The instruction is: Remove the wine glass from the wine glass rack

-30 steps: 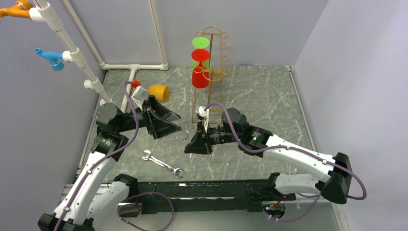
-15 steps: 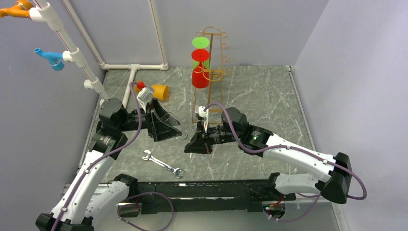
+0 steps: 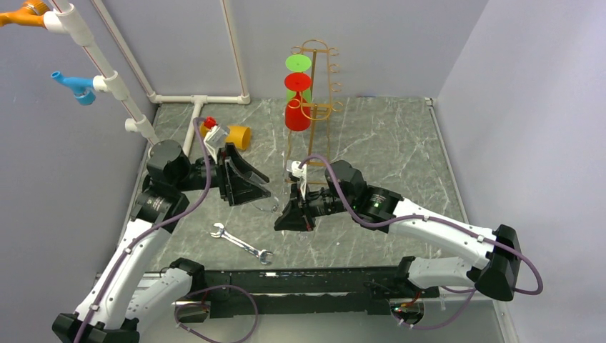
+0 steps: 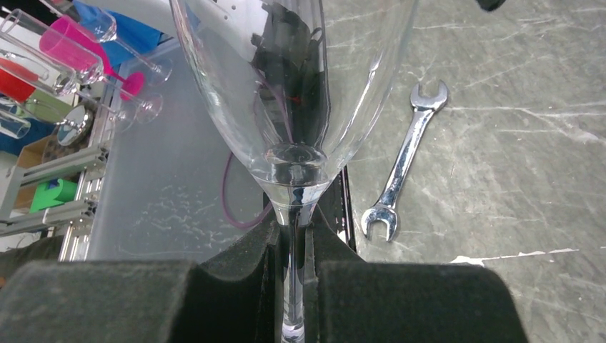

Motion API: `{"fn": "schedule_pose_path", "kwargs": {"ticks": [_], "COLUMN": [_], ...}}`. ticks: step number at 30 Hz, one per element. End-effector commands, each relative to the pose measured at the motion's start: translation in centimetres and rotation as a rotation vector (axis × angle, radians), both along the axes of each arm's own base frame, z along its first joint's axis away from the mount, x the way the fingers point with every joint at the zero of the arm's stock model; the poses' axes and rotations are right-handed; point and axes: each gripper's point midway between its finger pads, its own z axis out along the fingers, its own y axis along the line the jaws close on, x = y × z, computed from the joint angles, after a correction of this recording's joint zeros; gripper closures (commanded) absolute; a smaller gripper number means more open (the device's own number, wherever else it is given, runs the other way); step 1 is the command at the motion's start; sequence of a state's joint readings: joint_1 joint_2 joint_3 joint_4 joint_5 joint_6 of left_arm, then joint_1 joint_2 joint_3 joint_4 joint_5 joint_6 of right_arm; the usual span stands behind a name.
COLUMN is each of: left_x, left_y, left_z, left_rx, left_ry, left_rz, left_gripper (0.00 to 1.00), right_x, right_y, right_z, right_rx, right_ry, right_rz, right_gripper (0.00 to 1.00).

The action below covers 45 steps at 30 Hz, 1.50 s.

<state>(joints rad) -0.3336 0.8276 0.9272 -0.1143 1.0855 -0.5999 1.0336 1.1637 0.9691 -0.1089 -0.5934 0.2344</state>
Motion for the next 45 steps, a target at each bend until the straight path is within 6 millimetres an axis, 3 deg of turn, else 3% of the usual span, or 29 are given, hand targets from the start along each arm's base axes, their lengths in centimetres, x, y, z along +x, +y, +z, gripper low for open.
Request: {"fn": "schedule_pose_path", "kwargs": {"ticks": [1, 3, 9, 13, 18, 24, 27, 30, 32, 33, 34, 37, 41, 45], "left_x": [-0.8, -1.0, -0.9, -0.9, -1.2, -1.2, -1.3, -1.1, -0.9, -0.6, -0.2, 0.9, 2.0, 2.8], "left_y": [0.0, 0.0, 0.3, 0.3, 0.1, -0.2, -0.2, -0.2, -0.1, -0.1, 0.0, 0.2, 0.3, 0.6], "left_z": [1.4, 1.2, 0.4, 0.2, 0.2, 0.1, 0.4, 0.6, 0.7, 0.7, 0.5, -0.1, -0.5, -0.5], "left_rx": [0.001, 0.008, 0.053, 0.060, 0.047, 0.023, 0.018, 0.027, 0.037, 0.044, 0.053, 0.082, 0.108, 0.131], "left_ry": [-0.074, -0.068, -0.068, -0.064, -0.059, -0.059, -0.069, -0.074, -0.078, -0.080, -0.079, -0.072, -0.065, -0.085], "left_rz": [-0.042, -0.046, -0.012, -0.012, -0.052, -0.063, -0.060, -0.051, -0.034, -0.015, 0.010, 0.071, 0.117, 0.169], "left_gripper": [0.34, 0.35, 0.11, 0.07, 0.24, 0.35, 0.50, 0.73, 0.94, 1.00, 1.00, 1.00, 1.00, 1.00], "right_x": [-0.1, -0.1, 0.2, 0.2, 0.3, 0.3, 0.4, 0.9, 1.2, 1.4, 1.6, 1.9, 2.2, 2.5], "right_y": [0.8, 0.9, 0.6, 0.5, 0.6, 1.0, 1.1, 1.0, 0.8, 0.8, 0.7, 0.4, 0.1, -0.2], "right_z": [4.2, 4.3, 4.8, 5.1, 5.2, 5.5, 5.3, 5.3, 5.3, 5.3, 5.3, 5.4, 5.3, 4.8], "right_rx": [0.113, 0.116, 0.128, 0.134, 0.138, 0.146, 0.139, 0.135, 0.130, 0.129, 0.127, 0.128, 0.126, 0.105], "right_ry": [-0.086, -0.087, -0.106, -0.114, -0.110, -0.109, -0.108, -0.111, -0.114, -0.116, -0.117, -0.124, -0.129, -0.129], "right_rz": [0.038, 0.036, 0.011, 0.005, 0.003, 0.011, 0.009, -0.022, -0.047, -0.060, -0.071, -0.101, -0.130, -0.152], "right_gripper": [1.00, 1.00, 1.00, 1.00, 1.00, 1.00, 1.00, 1.00, 0.94, 0.85, 0.71, 0.47, 0.34, 0.27]}}
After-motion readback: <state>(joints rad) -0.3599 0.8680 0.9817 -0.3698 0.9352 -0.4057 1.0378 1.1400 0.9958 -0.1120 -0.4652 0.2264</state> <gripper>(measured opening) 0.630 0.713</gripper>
